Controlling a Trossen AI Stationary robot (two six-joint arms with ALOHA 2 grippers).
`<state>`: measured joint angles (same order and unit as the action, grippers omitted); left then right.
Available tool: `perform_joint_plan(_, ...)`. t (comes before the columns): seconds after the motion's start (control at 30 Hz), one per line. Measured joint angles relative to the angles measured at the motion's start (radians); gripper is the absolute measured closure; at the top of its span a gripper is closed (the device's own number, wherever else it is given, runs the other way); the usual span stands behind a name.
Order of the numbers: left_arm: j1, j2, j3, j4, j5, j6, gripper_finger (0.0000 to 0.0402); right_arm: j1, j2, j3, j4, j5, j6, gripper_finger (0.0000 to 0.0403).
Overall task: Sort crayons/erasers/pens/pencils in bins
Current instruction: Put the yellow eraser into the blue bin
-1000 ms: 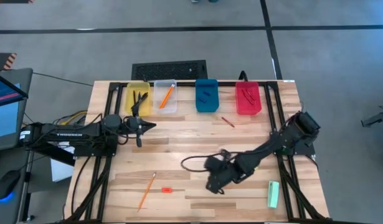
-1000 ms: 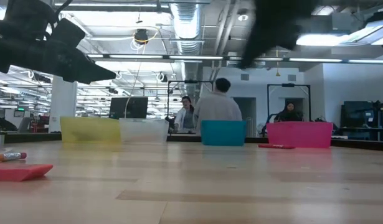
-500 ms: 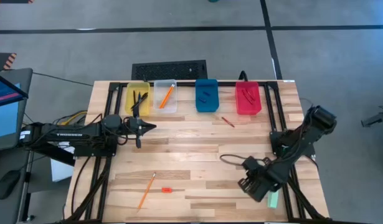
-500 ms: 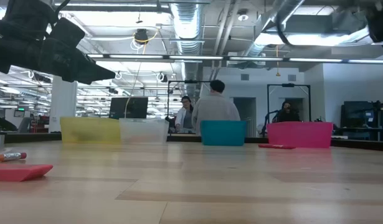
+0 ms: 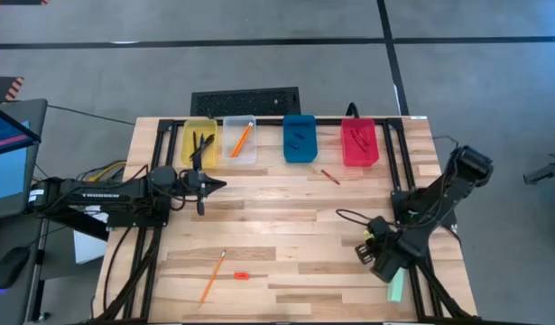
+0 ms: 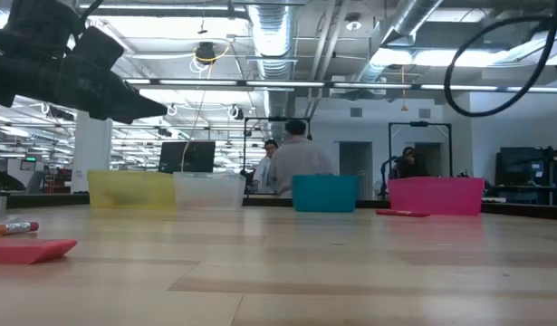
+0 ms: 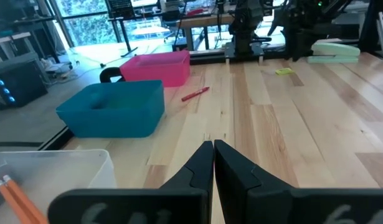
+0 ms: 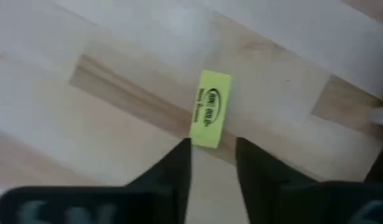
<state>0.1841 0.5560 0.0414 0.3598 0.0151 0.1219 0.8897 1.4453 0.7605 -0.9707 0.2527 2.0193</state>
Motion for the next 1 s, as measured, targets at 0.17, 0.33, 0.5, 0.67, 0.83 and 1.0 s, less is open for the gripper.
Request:
perform_joint_plan(0.17,0.000,0.000,0.000,-0.008,0.000,0.000,0.0395,-0.044,0.051,0.001,0.006,-0.004,-0.004,0.0198)
perform_joint_plan(0.33,0.000,0.000,0.000,-0.013,0.001,0.000,0.0395,-0.098,0.122,0.000,0.009,-0.013,-0.027,0.0184)
perform_joint_plan(0.5,0.000,0.000,0.000,-0.027,0.005,0.000,0.0395,-0.139,0.179,0.005,0.087,-0.013,-0.088,0.0219)
perform_joint_plan(0.67,0.000,0.000,0.000,-0.042,0.005,0.001,0.0395,-0.169,0.205,0.005,0.129,-0.018,-0.138,0.0278)
perform_joint_plan(0.83,0.000,0.000,0.000,-0.044,0.008,-0.001,0.0395,-0.179,0.179,0.000,0.147,-0.027,-0.168,0.0322)
perform_joint_plan(1.0,0.000,0.000,0.000,-0.061,0.029,-0.005,0.0395,-0.180,0.111,-0.005,0.185,-0.026,-0.186,0.0334)
